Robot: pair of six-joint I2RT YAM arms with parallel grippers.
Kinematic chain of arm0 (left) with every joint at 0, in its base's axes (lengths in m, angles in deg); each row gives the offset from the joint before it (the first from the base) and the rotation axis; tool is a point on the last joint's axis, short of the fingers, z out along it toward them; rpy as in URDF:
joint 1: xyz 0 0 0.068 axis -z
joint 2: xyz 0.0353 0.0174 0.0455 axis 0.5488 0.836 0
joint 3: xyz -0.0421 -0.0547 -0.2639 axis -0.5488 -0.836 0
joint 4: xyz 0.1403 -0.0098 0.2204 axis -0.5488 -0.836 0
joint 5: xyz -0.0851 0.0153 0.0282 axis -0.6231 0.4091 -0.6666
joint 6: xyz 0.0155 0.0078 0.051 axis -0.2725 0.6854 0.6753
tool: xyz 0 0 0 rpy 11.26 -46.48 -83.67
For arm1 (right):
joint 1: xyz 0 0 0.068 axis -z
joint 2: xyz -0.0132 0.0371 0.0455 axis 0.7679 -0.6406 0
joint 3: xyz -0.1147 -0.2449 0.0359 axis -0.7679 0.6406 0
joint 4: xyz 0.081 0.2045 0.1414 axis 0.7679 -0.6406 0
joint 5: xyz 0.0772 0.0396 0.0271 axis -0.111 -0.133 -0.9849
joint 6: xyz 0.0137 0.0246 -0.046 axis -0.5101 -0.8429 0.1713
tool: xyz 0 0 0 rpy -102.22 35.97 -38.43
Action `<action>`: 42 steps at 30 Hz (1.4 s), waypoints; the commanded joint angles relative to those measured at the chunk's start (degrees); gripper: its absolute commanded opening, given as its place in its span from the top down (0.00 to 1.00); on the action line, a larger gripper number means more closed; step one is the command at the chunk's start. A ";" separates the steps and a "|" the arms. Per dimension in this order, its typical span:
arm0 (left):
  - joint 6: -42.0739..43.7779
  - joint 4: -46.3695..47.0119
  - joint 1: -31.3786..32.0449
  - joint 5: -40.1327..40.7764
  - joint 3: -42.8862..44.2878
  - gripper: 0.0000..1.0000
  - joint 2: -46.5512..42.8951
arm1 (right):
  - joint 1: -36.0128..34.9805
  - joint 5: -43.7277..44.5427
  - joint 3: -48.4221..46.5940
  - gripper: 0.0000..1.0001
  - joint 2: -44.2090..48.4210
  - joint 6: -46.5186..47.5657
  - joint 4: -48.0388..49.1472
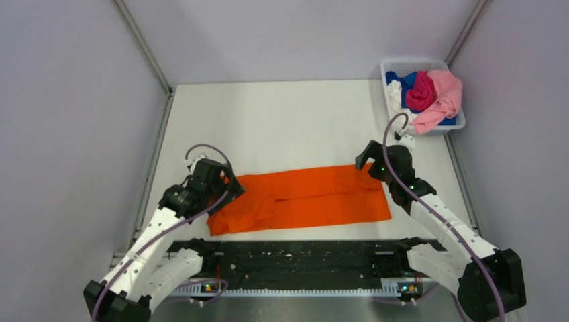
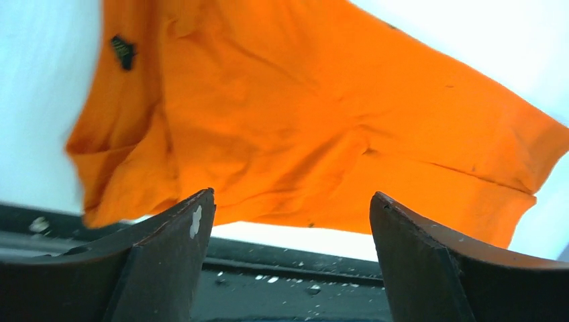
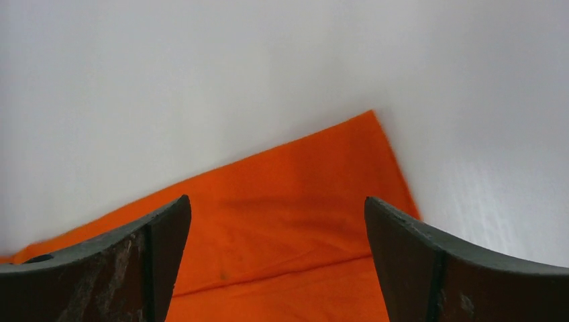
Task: Fold and stack the t-shirts
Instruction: Fold the other side of the tshirt into a rectangle, then rotate the tshirt 90 degrees
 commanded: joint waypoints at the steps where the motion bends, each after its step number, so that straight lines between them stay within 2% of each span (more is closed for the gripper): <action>1: -0.79 18.27 0.19 -5.26 -2.10 0.09 8.92 | -2.53 -21.69 2.83 0.01 -6.42 1.64 16.09; 4: -2.48 26.86 0.01 -6.13 -4.88 0.08 17.13 | -5.63 -20.83 0.49 0.01 -15.59 4.06 16.51; 8: -0.12 28.20 -3.03 -1.52 -3.05 0.06 28.79 | -8.23 -22.13 -3.19 0.01 -25.51 5.93 16.49; 12: 0.61 33.91 -8.17 -7.61 -2.18 0.05 37.77 | -11.05 -19.81 -3.58 0.01 -28.39 5.05 16.53; 14: 1.49 33.99 -9.52 -9.71 1.05 0.05 42.37 | -11.61 -20.04 -2.64 0.01 -28.51 4.78 15.80; 20: 3.11 31.15 -11.93 -4.73 24.30 0.05 62.28 | -14.33 -21.90 1.91 0.01 -26.35 2.33 14.05; 24: 3.36 27.10 -11.81 -7.81 48.67 0.06 80.46 | -18.15 -24.25 3.41 0.01 -22.86 0.47 13.21; 25: 3.11 26.09 -11.79 -10.78 57.58 0.06 85.63 | -19.29 -25.02 3.25 0.01 -22.24 0.00 13.01; 30: -0.89 25.58 -11.37 -26.99 89.58 0.06 108.92 | -27.57 -29.08 0.51 0.01 -22.76 -1.18 14.69; 32: -5.87 32.93 -11.05 -31.00 93.47 0.05 113.49 | -31.58 -32.64 -0.85 0.01 -25.11 0.03 16.70; 35: -14.35 46.97 -10.22 -34.67 91.18 0.03 115.95 | -35.19 -36.31 -3.06 0.01 -30.21 0.83 20.11; 39: -18.40 52.58 -8.44 -32.82 95.26 0.01 119.47 | -35.95 -35.46 -5.72 0.01 -34.65 0.42 20.99; 42: -21.10 60.53 -6.80 -31.45 97.35 0.01 120.92 | -36.14 -35.55 -7.52 0.01 -36.33 -0.28 23.24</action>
